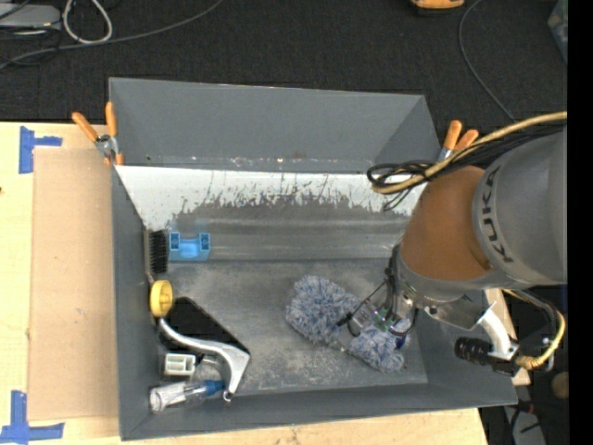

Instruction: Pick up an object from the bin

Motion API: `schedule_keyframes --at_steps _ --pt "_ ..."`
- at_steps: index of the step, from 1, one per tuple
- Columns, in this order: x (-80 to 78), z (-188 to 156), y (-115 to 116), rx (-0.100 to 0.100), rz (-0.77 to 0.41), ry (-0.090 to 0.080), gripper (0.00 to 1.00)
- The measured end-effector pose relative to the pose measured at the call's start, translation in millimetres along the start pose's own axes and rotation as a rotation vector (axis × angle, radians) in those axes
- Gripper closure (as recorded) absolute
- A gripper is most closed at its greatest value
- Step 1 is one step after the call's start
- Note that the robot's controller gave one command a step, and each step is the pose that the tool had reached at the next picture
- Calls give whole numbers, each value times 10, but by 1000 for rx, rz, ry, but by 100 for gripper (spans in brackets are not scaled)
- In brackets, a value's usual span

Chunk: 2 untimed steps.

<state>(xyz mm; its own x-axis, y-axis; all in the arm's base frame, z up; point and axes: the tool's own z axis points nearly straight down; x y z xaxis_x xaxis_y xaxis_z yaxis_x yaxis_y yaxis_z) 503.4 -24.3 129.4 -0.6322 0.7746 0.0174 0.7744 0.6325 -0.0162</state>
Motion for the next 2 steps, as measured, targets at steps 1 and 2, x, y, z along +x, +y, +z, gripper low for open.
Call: schedule_keyframes --at_steps 1,2 --pt "43 44 40 1 18 1 0" --pt "106 176 -37 6 76 4 100"
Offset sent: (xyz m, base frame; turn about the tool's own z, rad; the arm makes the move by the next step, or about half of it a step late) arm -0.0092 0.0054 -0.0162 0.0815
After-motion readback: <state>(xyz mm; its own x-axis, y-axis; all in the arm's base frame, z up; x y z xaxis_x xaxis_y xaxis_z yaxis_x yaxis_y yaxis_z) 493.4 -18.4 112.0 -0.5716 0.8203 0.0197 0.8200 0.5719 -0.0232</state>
